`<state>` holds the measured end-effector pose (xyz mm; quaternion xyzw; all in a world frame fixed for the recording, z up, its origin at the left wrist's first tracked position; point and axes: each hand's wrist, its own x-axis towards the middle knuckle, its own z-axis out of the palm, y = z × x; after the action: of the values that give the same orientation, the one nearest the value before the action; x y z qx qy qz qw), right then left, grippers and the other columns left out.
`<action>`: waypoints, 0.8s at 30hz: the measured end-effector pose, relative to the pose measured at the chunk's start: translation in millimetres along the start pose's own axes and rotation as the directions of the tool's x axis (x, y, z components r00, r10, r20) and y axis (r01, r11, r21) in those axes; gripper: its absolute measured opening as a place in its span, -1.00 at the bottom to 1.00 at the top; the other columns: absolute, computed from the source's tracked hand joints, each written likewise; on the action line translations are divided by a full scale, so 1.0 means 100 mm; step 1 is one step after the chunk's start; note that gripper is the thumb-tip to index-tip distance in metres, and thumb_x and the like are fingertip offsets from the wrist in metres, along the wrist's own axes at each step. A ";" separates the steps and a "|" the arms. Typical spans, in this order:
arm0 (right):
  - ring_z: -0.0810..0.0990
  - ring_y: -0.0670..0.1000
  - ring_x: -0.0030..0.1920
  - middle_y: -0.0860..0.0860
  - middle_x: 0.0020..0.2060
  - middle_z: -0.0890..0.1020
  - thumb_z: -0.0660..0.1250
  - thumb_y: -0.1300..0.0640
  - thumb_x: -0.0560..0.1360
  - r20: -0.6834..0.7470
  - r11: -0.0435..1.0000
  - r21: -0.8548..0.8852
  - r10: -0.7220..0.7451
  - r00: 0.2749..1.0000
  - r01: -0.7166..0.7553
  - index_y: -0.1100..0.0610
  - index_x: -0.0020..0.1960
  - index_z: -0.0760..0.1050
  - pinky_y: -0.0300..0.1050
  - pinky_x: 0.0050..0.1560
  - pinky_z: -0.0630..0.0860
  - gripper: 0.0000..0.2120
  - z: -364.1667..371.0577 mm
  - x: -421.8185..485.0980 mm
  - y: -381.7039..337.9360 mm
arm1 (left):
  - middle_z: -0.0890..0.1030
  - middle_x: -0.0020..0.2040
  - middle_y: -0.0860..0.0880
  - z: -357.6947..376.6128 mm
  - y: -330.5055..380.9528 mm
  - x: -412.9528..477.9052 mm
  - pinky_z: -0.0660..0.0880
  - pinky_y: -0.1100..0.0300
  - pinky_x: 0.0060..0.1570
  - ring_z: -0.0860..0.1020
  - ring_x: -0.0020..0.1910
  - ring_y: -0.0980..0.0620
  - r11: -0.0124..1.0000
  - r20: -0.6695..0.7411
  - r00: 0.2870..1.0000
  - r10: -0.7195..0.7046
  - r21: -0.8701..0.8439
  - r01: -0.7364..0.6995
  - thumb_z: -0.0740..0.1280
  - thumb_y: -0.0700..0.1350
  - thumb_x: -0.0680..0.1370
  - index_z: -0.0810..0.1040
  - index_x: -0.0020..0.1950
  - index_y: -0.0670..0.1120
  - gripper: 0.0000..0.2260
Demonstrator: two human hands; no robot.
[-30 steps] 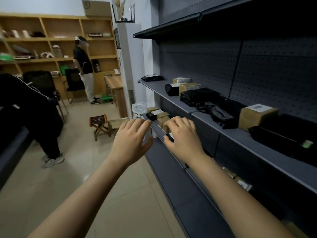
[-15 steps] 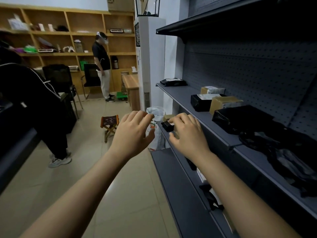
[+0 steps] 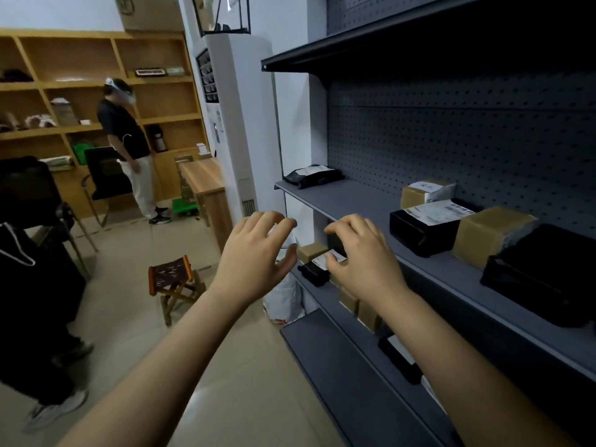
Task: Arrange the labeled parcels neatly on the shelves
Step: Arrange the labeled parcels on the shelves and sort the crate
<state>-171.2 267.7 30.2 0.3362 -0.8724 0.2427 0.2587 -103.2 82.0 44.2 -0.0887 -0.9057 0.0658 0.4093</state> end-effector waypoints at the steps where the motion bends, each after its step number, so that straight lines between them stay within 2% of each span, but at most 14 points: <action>1: 0.45 0.07 0.13 0.02 0.11 0.50 0.38 0.13 0.47 0.003 1.000 -0.010 0.018 1.000 -0.018 0.09 0.19 0.49 -0.02 0.19 0.39 -0.69 0.09 0.09 0.03 | 0.55 -0.01 -0.09 0.11 -0.09 0.07 0.47 0.06 -0.11 0.51 -0.05 -0.09 1.000 -0.004 1.000 0.008 -0.018 -0.008 0.38 -0.05 0.50 0.55 0.11 -0.11 -0.77; 6: 0.44 0.06 0.15 0.02 0.13 0.49 0.37 0.14 0.47 -0.010 0.995 -0.059 0.075 0.997 -0.076 0.09 0.22 0.49 -0.01 0.24 0.37 -0.68 0.47 0.54 0.31 | 0.55 0.00 -0.08 0.72 -0.43 0.41 0.46 0.04 -0.09 0.51 -0.04 -0.09 0.994 -0.017 0.998 0.064 -0.087 -0.065 0.33 -0.04 0.51 0.55 0.10 -0.11 -0.78; 10: 0.44 0.09 0.17 0.04 0.14 0.49 0.36 0.14 0.50 -0.039 0.989 -0.078 0.125 0.991 -0.128 0.11 0.23 0.48 0.02 0.25 0.36 -0.69 0.73 0.92 0.61 | 0.55 0.00 -0.10 1.24 -0.62 0.74 0.46 0.05 -0.10 0.52 -0.05 -0.12 0.987 -0.045 0.995 0.093 -0.126 -0.098 0.35 -0.08 0.49 0.56 0.09 -0.14 -0.78; 14: 0.46 0.12 0.16 0.05 0.14 0.51 0.39 0.14 0.48 -0.073 0.980 -0.076 0.179 0.981 -0.185 0.12 0.22 0.50 0.06 0.22 0.39 -0.68 0.94 1.28 0.95 | 0.55 -0.01 -0.10 1.70 -0.74 1.16 0.39 0.09 -0.07 0.52 -0.05 -0.10 0.974 -0.070 0.988 0.140 -0.168 -0.150 0.34 -0.07 0.50 0.57 0.10 -0.14 -0.77; 17: 0.44 0.10 0.19 0.04 0.16 0.49 0.39 0.11 0.50 -0.090 0.967 -0.116 0.218 0.972 -0.228 0.10 0.25 0.48 0.01 0.24 0.35 -0.67 1.02 1.51 1.21 | 0.55 0.00 -0.10 2.03 -0.79 1.48 0.42 0.07 -0.08 0.51 -0.04 -0.10 0.959 -0.094 0.978 0.188 -0.196 -0.203 0.32 -0.07 0.51 0.56 0.10 -0.14 -0.77; 24: 0.51 0.15 0.09 0.07 0.07 0.53 0.47 0.15 0.43 -0.174 0.916 -0.206 0.311 0.934 -0.344 0.13 0.17 0.52 0.08 0.10 0.47 -0.67 1.01 1.80 1.73 | 0.54 -0.02 -0.12 2.72 -0.72 2.15 0.37 0.07 -0.09 0.51 -0.07 -0.13 0.898 -0.154 0.949 0.275 -0.310 -0.311 0.36 -0.09 0.50 0.56 0.08 -0.15 -0.79</action>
<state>-438.6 237.6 21.8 0.1348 -0.9189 0.2013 0.3114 -455.3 45.7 36.9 -0.2948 -0.8571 -0.0306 0.4214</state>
